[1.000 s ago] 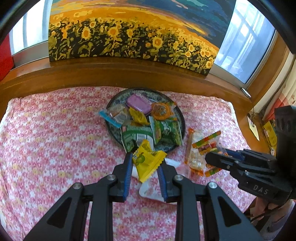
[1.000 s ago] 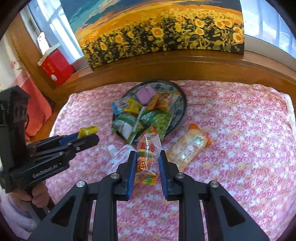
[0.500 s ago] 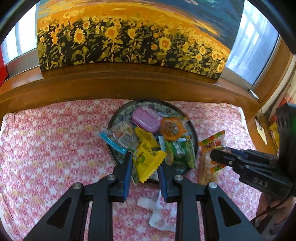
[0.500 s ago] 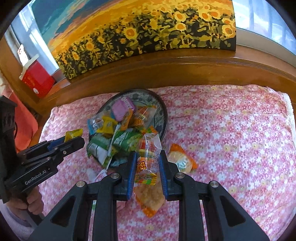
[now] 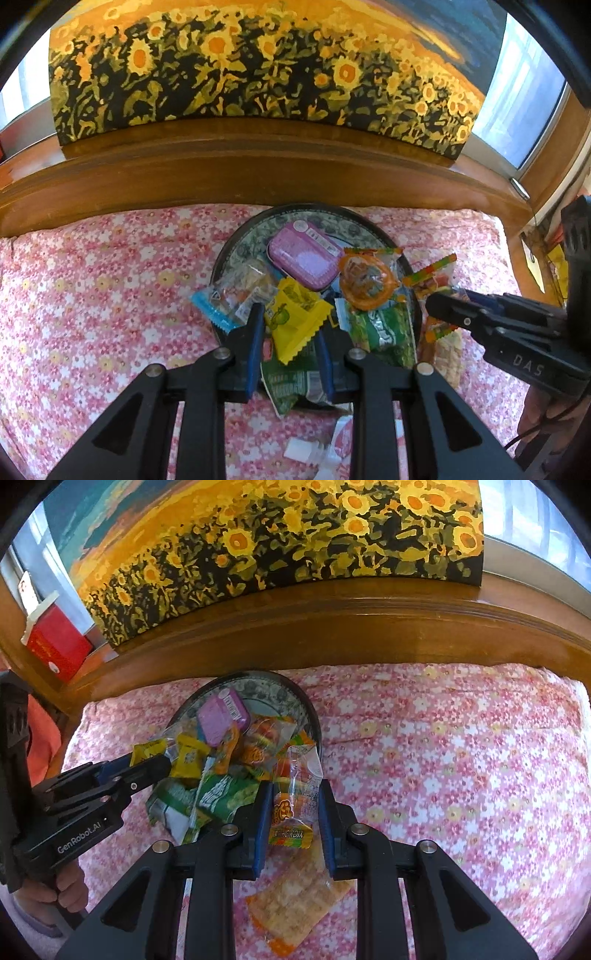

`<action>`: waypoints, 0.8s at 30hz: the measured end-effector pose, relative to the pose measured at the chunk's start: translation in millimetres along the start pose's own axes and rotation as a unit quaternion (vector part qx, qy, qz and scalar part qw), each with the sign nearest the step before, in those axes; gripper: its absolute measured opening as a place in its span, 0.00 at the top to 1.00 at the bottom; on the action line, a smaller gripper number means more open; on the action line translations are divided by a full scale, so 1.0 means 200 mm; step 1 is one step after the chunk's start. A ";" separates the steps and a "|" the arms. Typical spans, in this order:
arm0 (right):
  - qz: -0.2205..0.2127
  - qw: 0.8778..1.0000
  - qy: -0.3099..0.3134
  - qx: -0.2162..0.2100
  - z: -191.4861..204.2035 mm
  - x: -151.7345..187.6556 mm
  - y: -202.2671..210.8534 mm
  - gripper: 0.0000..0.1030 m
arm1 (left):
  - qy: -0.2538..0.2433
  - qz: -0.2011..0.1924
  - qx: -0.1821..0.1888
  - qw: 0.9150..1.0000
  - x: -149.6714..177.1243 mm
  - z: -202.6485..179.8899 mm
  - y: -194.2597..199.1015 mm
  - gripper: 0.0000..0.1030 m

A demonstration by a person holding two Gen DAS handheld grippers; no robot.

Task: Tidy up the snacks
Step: 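Carry the yellow packet with the left tool while the right tool carries the gummy packet to the plate, then open both tools over the plate, releasing the yellow packet and gummy packet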

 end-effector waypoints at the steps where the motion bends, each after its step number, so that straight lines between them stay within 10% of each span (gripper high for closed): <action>1: 0.001 1.000 0.000 0.000 0.00 -0.01 -0.01 0.76 | 0.000 0.001 0.003 1.000 -0.01 -0.01 -0.01 0.74; 24: -0.018 1.000 -0.019 0.003 -0.02 -0.08 -0.13 0.73 | -0.013 0.004 0.029 0.999 -0.08 -0.09 -0.05 0.71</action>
Point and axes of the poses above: each gripper's, at about its wrist camera, not at the fingertips, and y roughly against the way its jaws point, z to its left, x to its underside, the point moved 5 cm from there along -y, roughly the way its jaws point, and after that the axes turned 11 degrees about y, right-handed, at the moved point
